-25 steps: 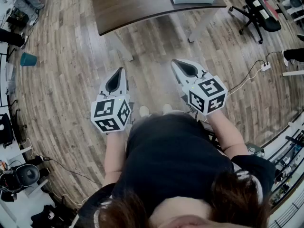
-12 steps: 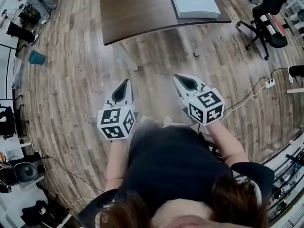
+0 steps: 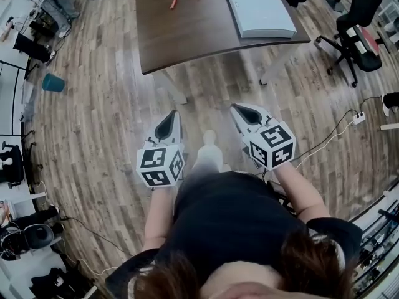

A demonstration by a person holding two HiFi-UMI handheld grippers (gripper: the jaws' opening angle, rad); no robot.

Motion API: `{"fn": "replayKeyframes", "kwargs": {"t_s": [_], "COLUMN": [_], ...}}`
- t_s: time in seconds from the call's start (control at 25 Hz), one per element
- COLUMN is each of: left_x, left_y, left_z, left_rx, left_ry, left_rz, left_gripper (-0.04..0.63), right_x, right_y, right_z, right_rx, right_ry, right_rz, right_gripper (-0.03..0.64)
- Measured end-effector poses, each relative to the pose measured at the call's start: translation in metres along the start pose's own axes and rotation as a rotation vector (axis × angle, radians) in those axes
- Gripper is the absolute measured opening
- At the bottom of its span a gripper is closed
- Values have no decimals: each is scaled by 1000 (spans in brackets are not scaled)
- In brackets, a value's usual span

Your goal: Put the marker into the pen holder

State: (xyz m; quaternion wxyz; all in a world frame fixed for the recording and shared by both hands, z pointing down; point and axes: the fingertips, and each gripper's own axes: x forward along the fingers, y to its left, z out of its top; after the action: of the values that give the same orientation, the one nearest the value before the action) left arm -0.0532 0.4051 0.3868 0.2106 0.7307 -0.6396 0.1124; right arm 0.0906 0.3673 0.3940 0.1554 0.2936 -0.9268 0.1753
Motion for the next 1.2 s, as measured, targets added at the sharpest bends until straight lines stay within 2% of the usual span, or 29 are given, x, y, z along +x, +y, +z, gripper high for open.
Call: {"fn": "replayKeyframes", "kwargs": {"t_s": [0.32, 0.68, 0.88, 1.2], "left_x": [62, 122, 152, 192], "left_y": [16, 45, 68, 76], "left_z": [28, 66, 76, 93], "left_rx": [13, 68, 100, 89], "left_ry": [8, 9, 17, 6], "left_rz": [-106, -221, -209, -193], "left_gripper": [28, 28, 28, 28], "right_x": [43, 104, 128, 156], "right_y": [-33, -54, -68, -114], "right_z": [34, 66, 76, 102], "right_rx": [11, 7, 3, -23], "right_ry": [-8, 9, 21, 25], "right_rz": [-53, -88, -107, -101], "right_gripper": [15, 15, 15, 15]}}
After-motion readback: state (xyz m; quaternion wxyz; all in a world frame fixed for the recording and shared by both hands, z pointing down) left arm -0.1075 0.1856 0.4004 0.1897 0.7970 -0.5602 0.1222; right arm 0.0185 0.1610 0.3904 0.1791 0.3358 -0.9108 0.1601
